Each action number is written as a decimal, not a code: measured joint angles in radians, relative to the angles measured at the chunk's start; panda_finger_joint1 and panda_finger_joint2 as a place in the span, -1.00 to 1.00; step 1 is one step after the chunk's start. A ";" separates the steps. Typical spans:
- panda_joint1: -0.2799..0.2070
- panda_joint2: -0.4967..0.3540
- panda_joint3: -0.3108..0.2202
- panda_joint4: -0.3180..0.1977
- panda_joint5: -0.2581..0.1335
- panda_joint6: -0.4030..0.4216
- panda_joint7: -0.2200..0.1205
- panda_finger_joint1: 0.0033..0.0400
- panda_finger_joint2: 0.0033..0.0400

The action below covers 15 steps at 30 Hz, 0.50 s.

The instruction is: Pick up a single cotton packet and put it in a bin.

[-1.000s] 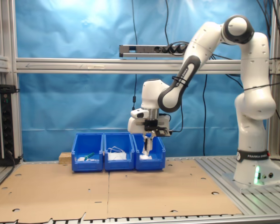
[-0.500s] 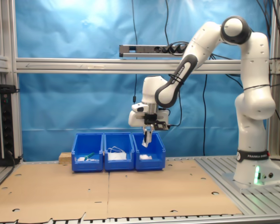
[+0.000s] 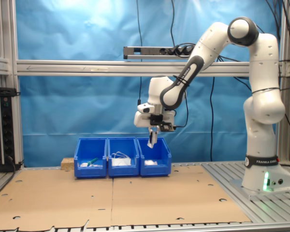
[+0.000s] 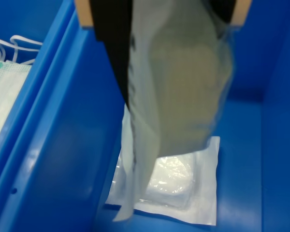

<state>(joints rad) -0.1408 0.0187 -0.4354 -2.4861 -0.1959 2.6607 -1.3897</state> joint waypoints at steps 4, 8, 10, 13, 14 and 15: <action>0.000 0.000 -0.003 0.000 -0.002 0.000 -0.009 -0.88 -0.88; 0.000 0.000 -0.004 0.000 -0.003 0.000 -0.018 -0.88 -0.88; 0.000 0.000 -0.004 0.000 -0.003 0.000 -0.022 -0.88 -0.88; 0.000 0.000 -0.004 0.000 -0.003 -0.001 -0.027 -0.88 -0.88; 0.000 0.000 -0.004 0.000 -0.003 -0.001 -0.029 -0.88 -0.88; 0.000 0.000 -0.004 0.000 -0.003 -0.001 -0.031 -0.88 -0.88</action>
<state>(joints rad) -0.1408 0.0187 -0.4391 -2.4861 -0.1992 2.6602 -1.4205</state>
